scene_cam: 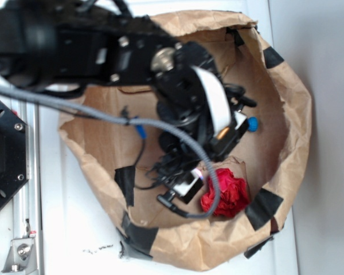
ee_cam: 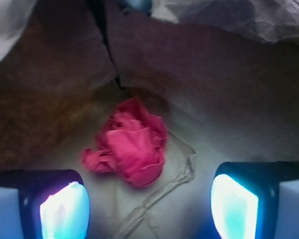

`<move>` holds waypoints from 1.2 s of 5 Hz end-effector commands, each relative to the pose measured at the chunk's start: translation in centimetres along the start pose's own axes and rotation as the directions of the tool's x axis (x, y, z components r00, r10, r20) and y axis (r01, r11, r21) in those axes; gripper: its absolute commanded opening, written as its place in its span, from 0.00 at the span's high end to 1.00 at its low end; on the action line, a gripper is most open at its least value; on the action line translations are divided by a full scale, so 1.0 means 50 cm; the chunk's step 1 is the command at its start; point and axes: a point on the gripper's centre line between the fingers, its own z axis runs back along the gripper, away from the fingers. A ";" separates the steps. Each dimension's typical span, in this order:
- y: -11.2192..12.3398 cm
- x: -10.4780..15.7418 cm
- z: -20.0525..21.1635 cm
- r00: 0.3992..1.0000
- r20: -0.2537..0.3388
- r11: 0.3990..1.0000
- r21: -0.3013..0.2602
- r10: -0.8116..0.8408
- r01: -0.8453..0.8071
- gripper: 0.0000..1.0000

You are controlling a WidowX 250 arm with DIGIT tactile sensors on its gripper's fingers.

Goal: Grab the red paper.

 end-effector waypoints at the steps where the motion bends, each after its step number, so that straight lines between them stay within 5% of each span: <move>1: 0.008 0.028 0.025 0.999 0.031 0.999 0.048 -0.021 0.019 0.00; 4: 0.009 0.081 -0.087 1.000 0.010 0.999 0.047 -0.025 0.024 0.00; 6: -0.014 0.106 -0.091 0.991 0.073 0.989 -0.093 -0.110 0.117 0.00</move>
